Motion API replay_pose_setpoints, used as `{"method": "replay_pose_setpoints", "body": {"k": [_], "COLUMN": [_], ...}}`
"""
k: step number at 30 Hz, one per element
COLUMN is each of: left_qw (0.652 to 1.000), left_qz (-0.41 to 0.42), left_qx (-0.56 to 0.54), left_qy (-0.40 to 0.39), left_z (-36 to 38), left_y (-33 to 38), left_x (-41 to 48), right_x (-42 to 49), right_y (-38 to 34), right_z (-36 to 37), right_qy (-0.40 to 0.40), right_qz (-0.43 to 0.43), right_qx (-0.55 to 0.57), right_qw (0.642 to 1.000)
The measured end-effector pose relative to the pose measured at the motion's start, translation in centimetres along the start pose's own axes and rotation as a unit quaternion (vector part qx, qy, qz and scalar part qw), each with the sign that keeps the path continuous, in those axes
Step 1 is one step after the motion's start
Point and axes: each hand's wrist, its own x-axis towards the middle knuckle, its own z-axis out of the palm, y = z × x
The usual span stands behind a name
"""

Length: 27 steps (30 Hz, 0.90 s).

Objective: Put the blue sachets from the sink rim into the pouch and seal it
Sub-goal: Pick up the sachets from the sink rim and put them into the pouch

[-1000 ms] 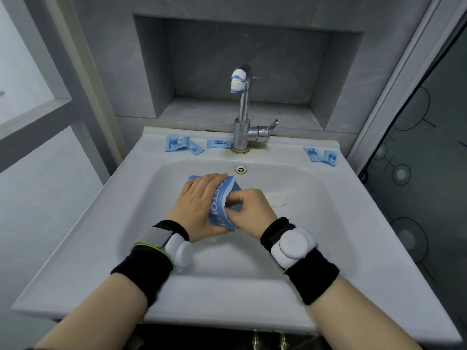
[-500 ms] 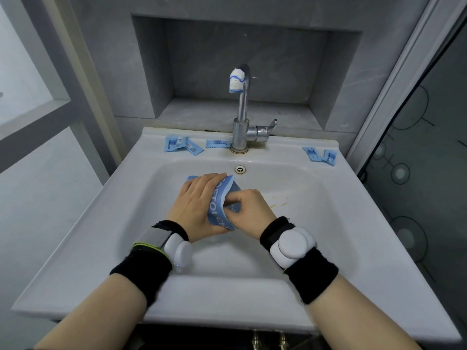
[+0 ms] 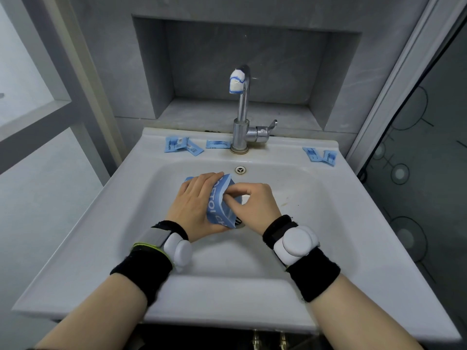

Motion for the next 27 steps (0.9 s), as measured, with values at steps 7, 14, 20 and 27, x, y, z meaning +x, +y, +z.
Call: {"method": "replay_pose_setpoints", "body": {"k": [7,14,20,27], "left_qw": [1.0,1.0,1.0,1.0], "left_qz": [-0.008,-0.012,-0.026,-0.027], "left_qx": [0.0,-0.003,0.002,0.006], "left_qy": [0.007,0.012,-0.003,-0.007], "left_z": [-0.1,-0.4,-0.3,-0.5], "left_y": [0.0,0.3,0.2,0.2], "left_x": [0.0,-0.1,0.0,-0.1], "right_x": [0.2,0.5,0.7,1.1], "right_y": [-0.2,0.1,0.5,1.0], "right_z": [-0.4,-0.6,-0.8,-1.6], "right_qy": [0.037,0.072,0.103,0.142], "right_qz": [-0.003,0.016,0.04,0.096], "right_qx": [-0.004,0.002,0.007,0.018], "right_qw": [0.999,0.997,0.994,0.985]}}
